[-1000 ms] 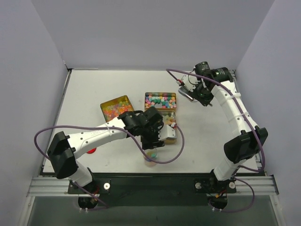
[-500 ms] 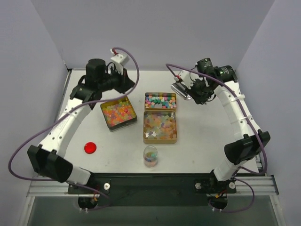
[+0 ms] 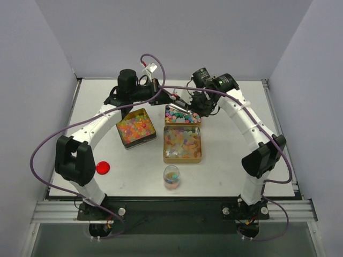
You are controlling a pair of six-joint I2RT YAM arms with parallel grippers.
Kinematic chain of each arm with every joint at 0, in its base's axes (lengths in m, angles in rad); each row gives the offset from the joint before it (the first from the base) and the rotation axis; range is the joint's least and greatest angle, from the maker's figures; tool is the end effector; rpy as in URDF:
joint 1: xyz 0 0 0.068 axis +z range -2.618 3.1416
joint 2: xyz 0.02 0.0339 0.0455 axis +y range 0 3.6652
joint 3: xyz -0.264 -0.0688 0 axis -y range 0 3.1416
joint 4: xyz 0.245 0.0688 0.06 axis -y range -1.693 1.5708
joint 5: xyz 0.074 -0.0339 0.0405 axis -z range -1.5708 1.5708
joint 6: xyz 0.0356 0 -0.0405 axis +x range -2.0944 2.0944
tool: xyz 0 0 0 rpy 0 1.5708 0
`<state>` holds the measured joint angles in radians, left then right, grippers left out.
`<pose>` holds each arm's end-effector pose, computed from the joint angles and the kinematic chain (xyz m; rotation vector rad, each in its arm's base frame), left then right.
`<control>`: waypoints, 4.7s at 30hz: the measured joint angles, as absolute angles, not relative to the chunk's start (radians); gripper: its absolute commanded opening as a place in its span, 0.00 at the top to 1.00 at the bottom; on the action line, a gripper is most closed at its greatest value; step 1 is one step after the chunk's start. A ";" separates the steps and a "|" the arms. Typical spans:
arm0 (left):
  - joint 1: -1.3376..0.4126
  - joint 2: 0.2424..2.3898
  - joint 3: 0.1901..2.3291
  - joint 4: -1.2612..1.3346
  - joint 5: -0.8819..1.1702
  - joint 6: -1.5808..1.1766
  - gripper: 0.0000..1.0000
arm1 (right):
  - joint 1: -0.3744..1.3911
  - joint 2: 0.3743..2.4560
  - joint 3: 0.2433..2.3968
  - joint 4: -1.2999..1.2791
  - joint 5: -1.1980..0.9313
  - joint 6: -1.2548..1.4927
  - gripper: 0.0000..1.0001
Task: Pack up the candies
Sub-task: Adjust the spatula, then move the storage box to the center of the board, then scoop the fake candies from the storage box.
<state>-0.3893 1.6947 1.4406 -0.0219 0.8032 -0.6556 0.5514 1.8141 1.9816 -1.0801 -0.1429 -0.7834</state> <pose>0.3602 -0.1755 0.3451 0.3570 1.9895 -1.4344 0.3227 0.2044 0.3833 -1.5770 1.9036 0.0780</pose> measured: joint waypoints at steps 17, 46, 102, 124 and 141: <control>-0.399 1.814 1.452 0.015 0.814 -0.660 0.90 | 0.551 1.825 2.082 -1.048 -0.236 -0.775 1.00; -0.112 1.817 1.512 -0.872 -0.085 -0.210 0.52 | 0.383 1.848 2.023 -1.005 -0.252 -0.719 1.00; -0.375 2.045 1.653 -0.844 0.183 -0.306 0.35 | 0.504 1.851 1.898 -0.995 -0.151 -1.464 1.00; -0.146 1.758 1.169 -0.694 0.358 -0.527 1.00 | 0.676 2.185 2.107 -0.968 0.323 -1.779 1.00; -0.232 1.736 1.000 -0.521 0.424 -0.541 1.00 | 0.785 2.251 2.037 -0.939 0.545 -1.599 1.00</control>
